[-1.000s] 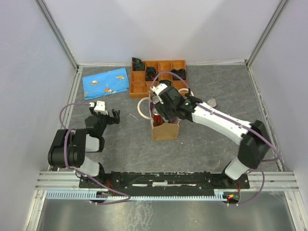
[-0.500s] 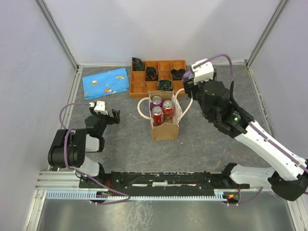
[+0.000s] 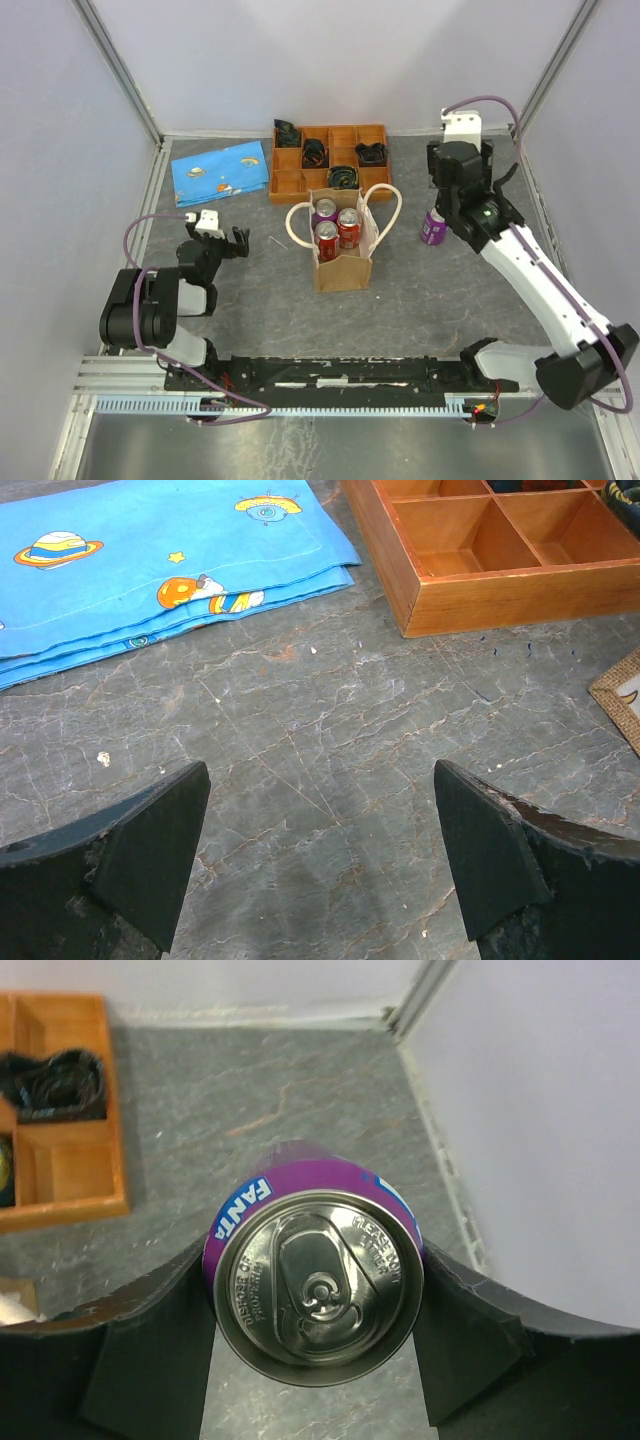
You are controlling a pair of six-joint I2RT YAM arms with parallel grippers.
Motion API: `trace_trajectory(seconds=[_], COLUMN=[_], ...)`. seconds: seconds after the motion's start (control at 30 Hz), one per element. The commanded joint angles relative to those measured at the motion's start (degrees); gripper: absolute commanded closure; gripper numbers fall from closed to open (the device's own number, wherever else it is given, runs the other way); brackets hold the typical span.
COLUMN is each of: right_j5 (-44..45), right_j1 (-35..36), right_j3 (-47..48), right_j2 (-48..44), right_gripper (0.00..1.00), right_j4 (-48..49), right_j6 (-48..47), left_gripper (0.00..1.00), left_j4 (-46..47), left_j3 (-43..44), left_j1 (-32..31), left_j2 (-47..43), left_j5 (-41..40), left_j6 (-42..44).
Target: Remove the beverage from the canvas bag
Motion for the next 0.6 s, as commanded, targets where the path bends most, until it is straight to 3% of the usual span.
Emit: trace_trajectory(seconds=[0.0,0.57], right_j5=[-8.12,-24.62], right_j1=[-0.54,-1.06], right_j3=[1.98,0.99], right_j2=[4.84,19.61], right_gripper=[1.0,1.0], right_j4=[-0.48,-2.17], right_j6=[5.31,9.17], left_gripper=[0.01,0.01], left_j4=[3.22,3.19], left_j3=[-0.21,-0.16], left_j1=[0.24,0.24], left_j2=[-0.22,-0.17], left_j5=[0.72,0.75], left_j6=[2.78,2.78])
